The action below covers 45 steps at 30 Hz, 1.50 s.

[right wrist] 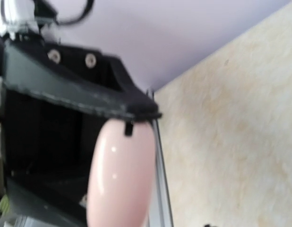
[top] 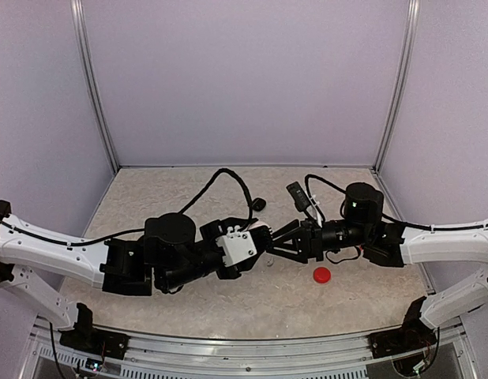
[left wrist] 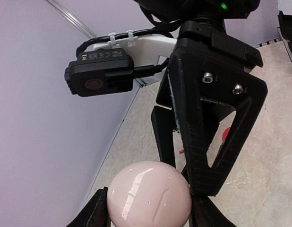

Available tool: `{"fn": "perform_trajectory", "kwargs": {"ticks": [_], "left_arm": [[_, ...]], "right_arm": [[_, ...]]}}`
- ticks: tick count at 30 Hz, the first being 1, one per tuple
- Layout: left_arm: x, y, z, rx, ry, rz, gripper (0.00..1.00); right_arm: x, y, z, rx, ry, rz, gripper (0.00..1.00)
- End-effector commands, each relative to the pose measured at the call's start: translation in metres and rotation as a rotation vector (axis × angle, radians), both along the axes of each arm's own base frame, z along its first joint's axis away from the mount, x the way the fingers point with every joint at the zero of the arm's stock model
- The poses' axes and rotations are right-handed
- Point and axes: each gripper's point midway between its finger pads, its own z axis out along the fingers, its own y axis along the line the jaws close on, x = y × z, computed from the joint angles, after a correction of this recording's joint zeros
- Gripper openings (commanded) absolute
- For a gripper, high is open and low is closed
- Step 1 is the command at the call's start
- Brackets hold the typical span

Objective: Insert the wireless bluetooth earbuds into the charging case
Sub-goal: Pass from the left arm to the right

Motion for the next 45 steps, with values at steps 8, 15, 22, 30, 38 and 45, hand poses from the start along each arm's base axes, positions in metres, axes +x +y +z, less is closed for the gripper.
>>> {"fn": "perform_trajectory", "kwargs": {"ticks": [8, 15, 22, 30, 38, 45], "left_arm": [[0.01, -0.004, 0.022, -0.143, -0.033, 0.091, 0.4], [0.011, -0.007, 0.018, -0.132, -0.036, 0.093, 0.4], [0.014, -0.008, 0.023, -0.163, -0.028, 0.112, 0.43], [0.016, -0.01, 0.019, -0.152, -0.033, 0.129, 0.44], [0.007, -0.007, 0.012, -0.139, 0.008, 0.077, 0.64], [-0.027, 0.011, -0.002, -0.02, 0.069, -0.128, 0.87]], "right_arm": [[0.021, -0.001, 0.052, 0.237, -0.02, -0.153, 0.5], [0.021, 0.001, 0.052, 0.226, -0.023, -0.148, 0.49], [0.022, 0.007, 0.039, 0.198, 0.005, -0.15, 0.43], [0.02, 0.013, 0.031, 0.178, 0.016, -0.138, 0.32], [0.022, 0.011, 0.026, 0.107, -0.033, -0.154, 0.17], [0.022, 0.003, 0.026, -0.002, -0.089, -0.115, 0.12]]}}
